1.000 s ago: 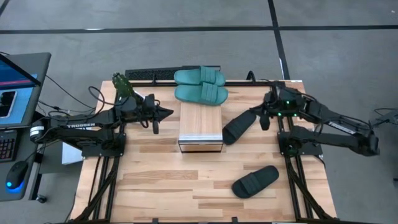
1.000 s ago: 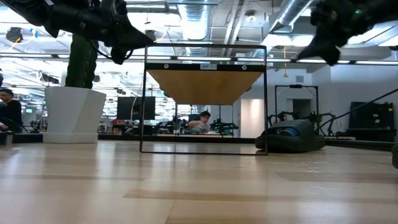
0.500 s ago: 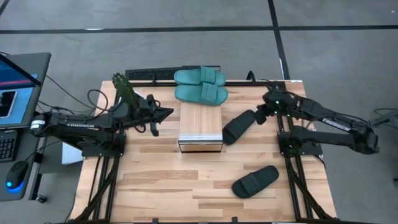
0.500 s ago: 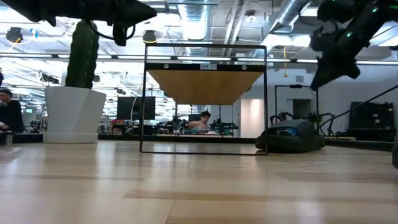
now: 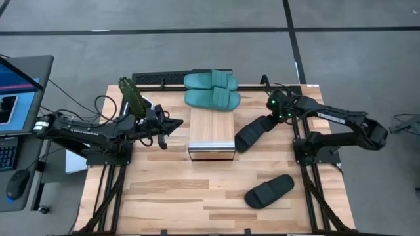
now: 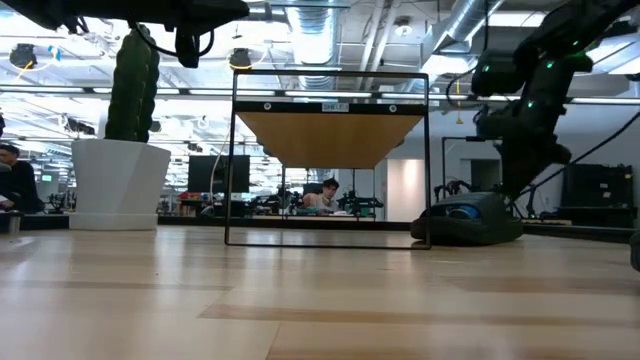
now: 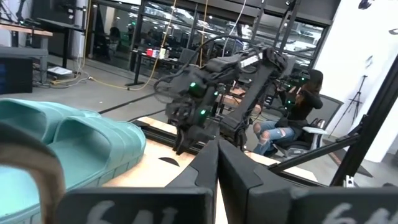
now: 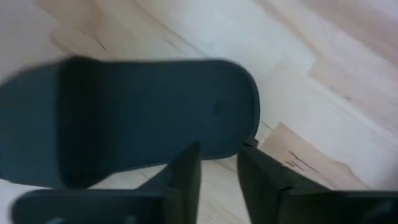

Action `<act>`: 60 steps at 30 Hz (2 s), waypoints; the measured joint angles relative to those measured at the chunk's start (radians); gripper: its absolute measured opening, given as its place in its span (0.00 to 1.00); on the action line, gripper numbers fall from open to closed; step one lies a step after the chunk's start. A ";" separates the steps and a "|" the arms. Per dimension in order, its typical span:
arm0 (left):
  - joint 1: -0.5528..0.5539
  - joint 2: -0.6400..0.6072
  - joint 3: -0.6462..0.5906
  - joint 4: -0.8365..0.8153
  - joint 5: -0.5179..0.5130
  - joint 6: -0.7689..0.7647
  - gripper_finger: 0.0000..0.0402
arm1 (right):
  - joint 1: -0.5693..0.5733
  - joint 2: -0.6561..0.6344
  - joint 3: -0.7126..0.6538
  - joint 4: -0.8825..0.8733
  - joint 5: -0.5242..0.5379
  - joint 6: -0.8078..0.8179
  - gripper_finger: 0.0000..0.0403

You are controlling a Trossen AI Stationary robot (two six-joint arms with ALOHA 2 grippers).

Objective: Pick and place slides into the shelf
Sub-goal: Put the top black slide on the shelf

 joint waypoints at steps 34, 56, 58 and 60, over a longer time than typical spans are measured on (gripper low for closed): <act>-0.011 0.000 0.000 -0.056 -0.051 -0.011 0.00 | -0.178 0.394 0.002 0.196 -0.153 -0.210 0.07; -0.011 0.000 0.000 -0.065 -0.071 -0.029 0.00 | -0.240 0.229 0.141 -0.299 -0.192 -0.313 0.04; -0.011 0.000 0.000 -0.081 -0.074 -0.029 0.00 | -0.240 0.213 0.158 -0.357 -0.146 -0.321 0.04; -0.011 0.000 0.000 -0.096 -0.076 -0.030 0.00 | -0.243 0.180 0.174 -0.401 -0.134 -0.321 0.04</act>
